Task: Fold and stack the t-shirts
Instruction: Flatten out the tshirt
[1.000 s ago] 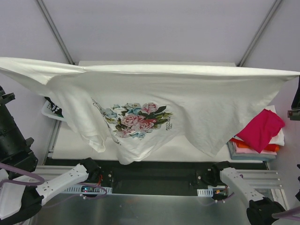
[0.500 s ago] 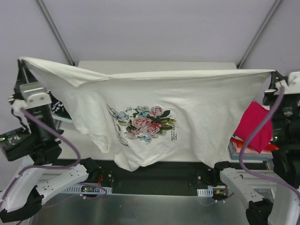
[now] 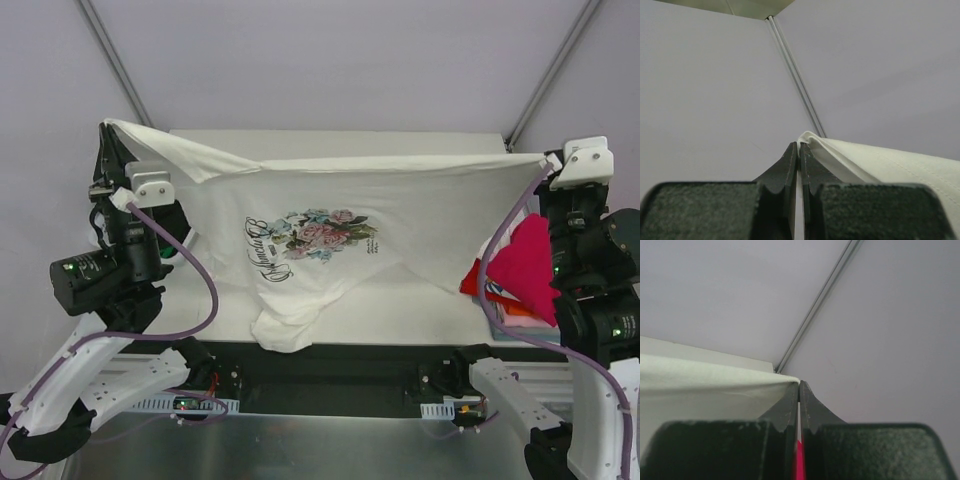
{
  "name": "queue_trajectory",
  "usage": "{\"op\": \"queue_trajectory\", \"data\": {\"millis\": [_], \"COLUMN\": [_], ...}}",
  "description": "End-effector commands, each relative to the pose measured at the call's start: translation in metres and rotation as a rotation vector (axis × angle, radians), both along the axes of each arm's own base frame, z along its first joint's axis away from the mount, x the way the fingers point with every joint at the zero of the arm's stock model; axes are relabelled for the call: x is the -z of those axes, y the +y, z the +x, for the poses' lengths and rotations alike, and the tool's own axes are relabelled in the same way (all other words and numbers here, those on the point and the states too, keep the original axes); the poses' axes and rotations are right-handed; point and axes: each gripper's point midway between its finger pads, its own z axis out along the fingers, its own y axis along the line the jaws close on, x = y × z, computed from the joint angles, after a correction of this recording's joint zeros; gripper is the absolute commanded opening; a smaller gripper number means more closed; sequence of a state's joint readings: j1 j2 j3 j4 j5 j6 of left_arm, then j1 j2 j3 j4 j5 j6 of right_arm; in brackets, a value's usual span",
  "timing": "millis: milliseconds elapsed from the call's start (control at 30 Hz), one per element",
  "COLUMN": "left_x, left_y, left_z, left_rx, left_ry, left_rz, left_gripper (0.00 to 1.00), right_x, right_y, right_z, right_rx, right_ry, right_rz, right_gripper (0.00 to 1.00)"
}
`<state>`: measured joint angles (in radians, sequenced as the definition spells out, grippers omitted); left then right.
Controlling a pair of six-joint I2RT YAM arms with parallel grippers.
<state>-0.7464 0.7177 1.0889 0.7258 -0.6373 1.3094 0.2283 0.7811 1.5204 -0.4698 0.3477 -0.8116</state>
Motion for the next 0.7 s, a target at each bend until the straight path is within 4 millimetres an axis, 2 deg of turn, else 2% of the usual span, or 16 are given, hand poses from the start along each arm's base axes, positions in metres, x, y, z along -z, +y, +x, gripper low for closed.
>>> {"op": "queue_trajectory", "data": {"millis": [0, 100, 333, 500, 667], "left_x": [-0.007, 0.004, 0.052, 0.066, 0.066], "left_y": [0.005, -0.004, -0.032, -0.041, -0.046], "left_z": [-0.008, 0.002, 0.029, 0.040, 0.049], "left_rx": [-0.001, 0.010, 0.041, 0.058, 0.051], "left_ry": [-0.063, -0.036, 0.050, 0.073, 0.067], "left_rz": [-0.039, -0.014, 0.056, 0.065, 0.076], "left_gripper": [0.00, 0.00, 0.00, 0.00, 0.00], "right_x": [-0.003, 0.014, 0.059, 0.075, 0.077], "right_y": [-0.009, -0.005, -0.001, 0.002, 0.004], "right_z": [0.010, 0.022, 0.041, 0.052, 0.066], "right_rx": [0.065, 0.056, 0.055, 0.055, 0.054], "right_ry": [-0.017, 0.043, 0.170, 0.225, 0.247], "right_rz": [-0.012, -0.024, -0.051, -0.074, -0.090], "right_gripper": [0.01, 0.01, 0.01, 0.01, 0.01]}}
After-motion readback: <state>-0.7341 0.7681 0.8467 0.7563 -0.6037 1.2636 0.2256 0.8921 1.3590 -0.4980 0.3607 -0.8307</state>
